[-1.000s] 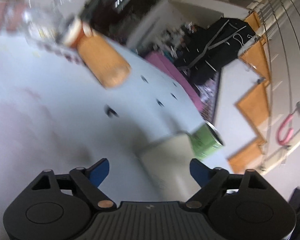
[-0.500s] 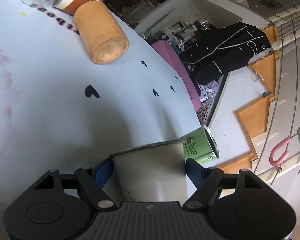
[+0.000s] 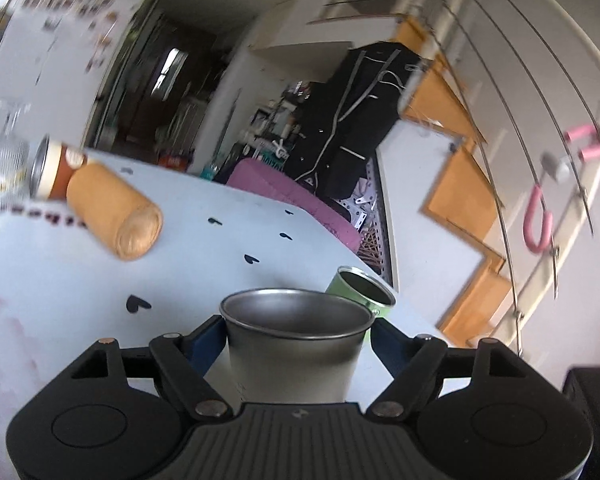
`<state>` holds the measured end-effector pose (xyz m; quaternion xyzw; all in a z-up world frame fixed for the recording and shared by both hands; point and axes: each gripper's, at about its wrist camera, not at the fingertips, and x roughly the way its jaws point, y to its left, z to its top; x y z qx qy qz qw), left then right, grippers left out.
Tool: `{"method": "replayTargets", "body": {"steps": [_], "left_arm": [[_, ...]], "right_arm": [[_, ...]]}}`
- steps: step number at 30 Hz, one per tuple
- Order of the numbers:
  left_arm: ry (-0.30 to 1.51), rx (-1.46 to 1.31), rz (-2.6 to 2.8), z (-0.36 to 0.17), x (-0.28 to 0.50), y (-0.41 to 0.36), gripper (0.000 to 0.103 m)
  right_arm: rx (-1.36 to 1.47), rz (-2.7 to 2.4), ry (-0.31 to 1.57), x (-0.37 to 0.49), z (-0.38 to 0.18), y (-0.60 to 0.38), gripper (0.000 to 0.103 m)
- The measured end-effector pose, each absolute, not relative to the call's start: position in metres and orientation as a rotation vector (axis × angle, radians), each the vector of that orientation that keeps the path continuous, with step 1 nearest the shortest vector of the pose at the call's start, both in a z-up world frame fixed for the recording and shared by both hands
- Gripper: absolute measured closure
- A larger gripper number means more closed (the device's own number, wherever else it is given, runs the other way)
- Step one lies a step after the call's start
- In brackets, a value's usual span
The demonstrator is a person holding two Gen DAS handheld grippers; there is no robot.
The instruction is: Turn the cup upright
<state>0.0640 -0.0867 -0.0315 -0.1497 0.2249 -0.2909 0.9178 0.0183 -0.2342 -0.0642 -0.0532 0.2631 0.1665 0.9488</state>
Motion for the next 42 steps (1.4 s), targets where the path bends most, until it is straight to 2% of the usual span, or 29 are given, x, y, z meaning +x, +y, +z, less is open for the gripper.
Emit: {"method": "replayTargets", "body": {"steps": [4,14,26,33,42], "left_arm": [[0.456,-0.271,-0.635,-0.031,0.056,-0.089,0.018],[0.448,-0.273,-0.628,-0.033,0.048,-0.081,0.018],[0.370,-0.381,-0.506,-0.021,0.045,-0.033,0.015],[0.381,-0.393,-0.490,-0.024,0.048,-0.027,0.015],[0.381,-0.386,-0.494,-0.027,0.048,-0.026,0.015]], "right_arm": [[-0.098,0.330,0.501,0.020,-0.075,-0.231,0.044],[-0.085,0.311,0.435,0.018,-0.093,-0.224,0.045],[-0.052,0.172,0.484,0.067,-0.085,-0.230,0.045],[-0.039,0.080,0.522,0.112,-0.078,-0.250,0.045],[-0.036,0.024,0.523,0.124,-0.082,-0.275,0.046]]}}
